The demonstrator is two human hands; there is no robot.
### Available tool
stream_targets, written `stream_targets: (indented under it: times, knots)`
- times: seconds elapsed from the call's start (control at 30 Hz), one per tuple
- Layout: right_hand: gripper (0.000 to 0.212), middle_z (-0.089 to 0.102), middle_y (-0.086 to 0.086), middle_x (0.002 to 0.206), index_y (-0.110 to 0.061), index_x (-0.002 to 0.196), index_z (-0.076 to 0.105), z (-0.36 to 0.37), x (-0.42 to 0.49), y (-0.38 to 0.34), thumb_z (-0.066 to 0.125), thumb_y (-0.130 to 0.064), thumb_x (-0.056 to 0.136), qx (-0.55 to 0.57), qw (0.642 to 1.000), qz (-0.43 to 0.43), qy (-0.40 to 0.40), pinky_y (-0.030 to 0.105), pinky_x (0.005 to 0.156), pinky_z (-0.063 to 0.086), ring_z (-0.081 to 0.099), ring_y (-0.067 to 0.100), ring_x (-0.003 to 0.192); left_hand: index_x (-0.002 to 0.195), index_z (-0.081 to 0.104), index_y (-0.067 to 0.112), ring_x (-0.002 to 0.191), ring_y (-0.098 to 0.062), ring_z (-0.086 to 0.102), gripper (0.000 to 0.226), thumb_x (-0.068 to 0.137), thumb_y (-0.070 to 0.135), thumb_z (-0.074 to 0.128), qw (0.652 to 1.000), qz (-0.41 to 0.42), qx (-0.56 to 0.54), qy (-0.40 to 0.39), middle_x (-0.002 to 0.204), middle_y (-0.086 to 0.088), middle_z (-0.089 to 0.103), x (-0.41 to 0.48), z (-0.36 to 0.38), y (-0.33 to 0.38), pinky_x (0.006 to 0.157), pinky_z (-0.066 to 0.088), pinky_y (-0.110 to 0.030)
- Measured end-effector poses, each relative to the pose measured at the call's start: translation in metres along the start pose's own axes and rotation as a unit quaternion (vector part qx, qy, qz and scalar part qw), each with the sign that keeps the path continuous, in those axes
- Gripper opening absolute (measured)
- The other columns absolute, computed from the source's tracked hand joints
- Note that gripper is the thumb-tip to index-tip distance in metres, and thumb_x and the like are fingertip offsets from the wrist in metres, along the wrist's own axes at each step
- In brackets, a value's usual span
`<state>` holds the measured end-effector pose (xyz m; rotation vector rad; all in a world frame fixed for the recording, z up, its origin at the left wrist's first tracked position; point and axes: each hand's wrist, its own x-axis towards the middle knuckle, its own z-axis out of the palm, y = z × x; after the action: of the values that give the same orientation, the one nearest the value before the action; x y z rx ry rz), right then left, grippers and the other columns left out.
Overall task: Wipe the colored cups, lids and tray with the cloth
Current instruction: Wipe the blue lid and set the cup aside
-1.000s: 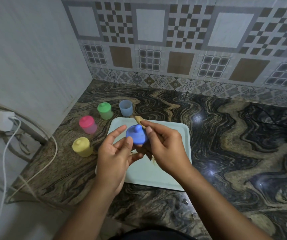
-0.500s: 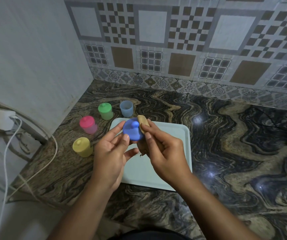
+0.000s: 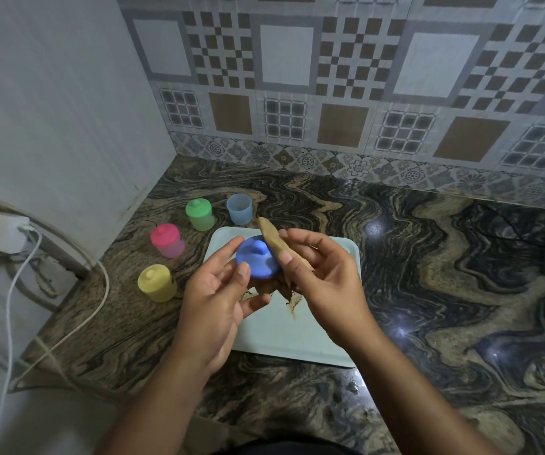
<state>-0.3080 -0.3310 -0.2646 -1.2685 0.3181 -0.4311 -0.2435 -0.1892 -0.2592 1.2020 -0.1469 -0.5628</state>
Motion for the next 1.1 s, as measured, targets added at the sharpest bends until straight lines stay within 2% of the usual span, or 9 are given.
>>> stream_targets:
  times: [0.1,0.27,0.4,0.53,0.67,0.73,0.8,0.9,1.1]
  knots:
    - [0.023,0.076,0.007,0.113,-0.006,0.107,0.076,-0.002,0.0,0.005,0.075,-0.011,0.085,-0.018,0.999,-0.039,0.034,0.032,0.09,0.059,0.07,0.018,0.112,0.134,0.055,0.017,0.107,-0.025,0.069,0.038,0.096,0.014,0.051,1.0,-0.004,-0.015,0.003,0.121,-0.009,0.07,0.001,0.0,0.001,0.069,0.058,-0.032]
    - [0.036,0.062,0.008,0.137,-0.018,0.119,0.071,-0.005,-0.006,0.014,0.076,-0.01,0.084,-0.071,0.994,-0.064,-0.053,0.026,0.099,0.053,0.054,0.006,0.133,0.135,0.054,0.015,0.104,-0.02,0.071,0.035,0.102,0.011,0.044,1.0,-0.008,-0.024,-0.007,0.121,-0.008,0.071,0.003,-0.003,0.003,0.073,0.059,-0.034]
    - [0.047,0.069,-0.006,0.124,-0.013,0.141,0.056,-0.007,-0.006,0.027,0.068,-0.015,0.095,-0.22,0.963,-0.152,-0.043,0.025,0.085,0.058,0.071,0.01,0.102,0.134,0.053,0.016,0.109,-0.019,0.069,0.045,0.09,0.01,0.055,1.0,0.005,-0.005,-0.013,0.124,-0.003,0.07,0.003,0.0,-0.001,0.079,0.059,-0.034]
    - [0.039,0.062,0.003,0.137,-0.006,0.138,0.059,-0.009,-0.002,0.028,0.058,-0.007,0.099,-0.256,0.94,-0.219,-0.046,0.018,0.104,0.046,0.051,0.015,0.138,0.138,0.05,0.016,0.107,-0.014,0.069,0.045,0.098,-0.003,0.046,0.999,-0.012,0.025,-0.035,0.126,0.001,0.069,0.005,-0.004,-0.003,0.075,0.057,-0.029]
    - [0.033,0.07,-0.001,0.129,-0.032,0.13,0.068,-0.012,0.006,0.019,0.058,-0.022,0.1,-0.179,0.976,-0.115,-0.048,0.046,0.095,0.058,0.067,0.017,0.119,0.14,0.049,0.016,0.108,-0.018,0.068,0.045,0.099,-0.001,0.047,0.998,-0.016,0.049,-0.029,0.124,0.0,0.07,0.008,-0.007,-0.002,0.077,0.057,-0.033]
    - [0.033,0.07,-0.001,0.13,-0.04,0.129,0.066,-0.01,0.008,0.021,0.058,-0.027,0.099,-0.168,0.98,-0.095,-0.044,0.05,0.098,0.056,0.064,0.018,0.124,0.137,0.052,0.019,0.104,-0.018,0.07,0.041,0.1,0.003,0.048,0.998,0.004,0.06,0.014,0.116,0.0,0.073,0.009,-0.003,-0.006,0.079,0.057,-0.038]
    - [0.035,0.069,0.002,0.131,-0.043,0.13,0.064,-0.007,0.009,0.023,0.058,-0.029,0.098,-0.173,0.98,-0.092,-0.029,0.049,0.1,0.054,0.062,0.017,0.127,0.133,0.056,0.024,0.105,-0.018,0.07,0.038,0.1,0.006,0.05,0.996,0.019,0.077,0.029,0.113,0.002,0.074,0.007,0.003,-0.01,0.079,0.056,-0.039]
    - [0.036,0.077,0.001,0.111,-0.037,0.134,0.062,-0.005,0.011,0.028,0.059,-0.033,0.098,-0.157,0.984,-0.083,-0.004,0.059,0.088,0.057,0.073,0.027,0.101,0.14,0.048,0.023,0.106,-0.016,0.07,0.048,0.097,0.003,0.052,0.996,0.029,0.082,0.034,0.121,0.004,0.072,0.006,0.011,-0.011,0.08,0.057,-0.04]
    - [0.035,0.063,0.009,0.135,-0.003,0.131,0.065,-0.003,0.003,0.023,0.06,0.001,0.096,-0.258,0.934,-0.247,-0.026,0.021,0.098,0.051,0.048,0.016,0.14,0.133,0.055,0.02,0.096,-0.011,0.068,0.041,0.1,-0.002,0.046,0.997,0.028,0.067,0.016,0.117,0.003,0.073,0.012,0.003,0.001,0.07,0.054,-0.032]
